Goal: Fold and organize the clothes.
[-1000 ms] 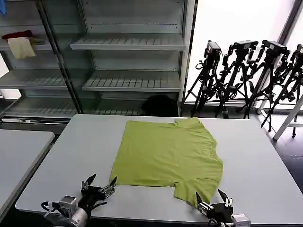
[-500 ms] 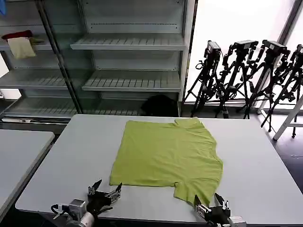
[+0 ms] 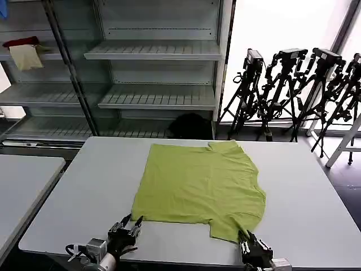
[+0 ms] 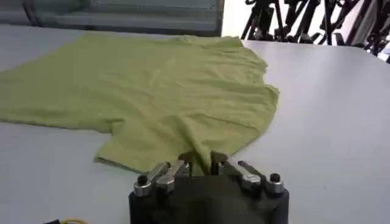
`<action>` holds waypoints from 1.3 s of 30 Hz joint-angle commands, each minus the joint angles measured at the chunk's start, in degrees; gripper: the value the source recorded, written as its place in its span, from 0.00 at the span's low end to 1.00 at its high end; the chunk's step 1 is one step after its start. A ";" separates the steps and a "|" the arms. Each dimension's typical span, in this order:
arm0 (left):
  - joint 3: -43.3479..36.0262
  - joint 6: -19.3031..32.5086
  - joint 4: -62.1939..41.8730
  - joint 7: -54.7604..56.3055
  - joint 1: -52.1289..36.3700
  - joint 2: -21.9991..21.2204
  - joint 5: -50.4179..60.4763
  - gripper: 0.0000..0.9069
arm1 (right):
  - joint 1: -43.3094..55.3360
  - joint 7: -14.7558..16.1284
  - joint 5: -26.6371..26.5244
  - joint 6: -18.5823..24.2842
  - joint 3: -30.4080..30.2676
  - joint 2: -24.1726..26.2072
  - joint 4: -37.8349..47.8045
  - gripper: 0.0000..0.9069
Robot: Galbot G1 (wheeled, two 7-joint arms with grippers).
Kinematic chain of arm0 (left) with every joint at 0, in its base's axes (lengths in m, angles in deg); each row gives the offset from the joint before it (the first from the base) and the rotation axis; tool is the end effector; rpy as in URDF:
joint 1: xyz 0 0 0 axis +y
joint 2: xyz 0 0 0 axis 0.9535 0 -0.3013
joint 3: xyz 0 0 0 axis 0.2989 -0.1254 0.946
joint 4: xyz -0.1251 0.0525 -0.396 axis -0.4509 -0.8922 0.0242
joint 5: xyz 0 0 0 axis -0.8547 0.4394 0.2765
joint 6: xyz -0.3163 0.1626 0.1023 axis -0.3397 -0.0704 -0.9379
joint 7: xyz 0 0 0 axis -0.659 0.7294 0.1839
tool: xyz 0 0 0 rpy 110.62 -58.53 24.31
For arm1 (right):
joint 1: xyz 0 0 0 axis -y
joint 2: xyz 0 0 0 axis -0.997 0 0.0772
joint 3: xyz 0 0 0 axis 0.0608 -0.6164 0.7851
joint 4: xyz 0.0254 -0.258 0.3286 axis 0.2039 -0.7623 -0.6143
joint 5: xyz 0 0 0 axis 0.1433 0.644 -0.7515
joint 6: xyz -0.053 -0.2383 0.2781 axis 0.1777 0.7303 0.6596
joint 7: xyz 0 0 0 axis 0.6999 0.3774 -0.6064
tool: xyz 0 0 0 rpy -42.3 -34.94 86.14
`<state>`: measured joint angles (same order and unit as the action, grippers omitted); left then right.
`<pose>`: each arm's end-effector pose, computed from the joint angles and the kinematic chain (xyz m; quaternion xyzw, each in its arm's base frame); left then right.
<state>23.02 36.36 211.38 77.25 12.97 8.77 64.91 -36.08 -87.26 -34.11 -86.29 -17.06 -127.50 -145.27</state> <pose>0.1584 0.0430 -0.3334 -0.1020 -0.9588 -0.0106 0.2651 0.0990 -0.0296 -0.2983 0.0441 -0.9607 0.0233 0.2732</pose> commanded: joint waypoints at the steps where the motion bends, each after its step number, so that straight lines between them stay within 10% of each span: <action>1: -0.12 0.19 0.30 -1.49 0.06 -0.02 1.50 0.00 | 0.13 -0.04 -0.08 0.07 0.01 -0.03 -0.06 0.00; 16: 4.05 5.09 3.89 -1.65 -6.55 -3.38 -7.34 0.00 | 10.48 -2.86 -8.93 5.14 4.55 -5.04 0.26 0.00; 39: -1.95 4.15 -12.99 0.38 -21.18 -6.15 -2.44 0.00 | 33.33 1.00 -3.62 2.13 1.18 -6.63 20.26 0.00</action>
<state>22.40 40.17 204.76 77.39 -2.64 3.27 61.22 -8.41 -86.79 -38.66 -84.03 -15.36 -133.66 -130.96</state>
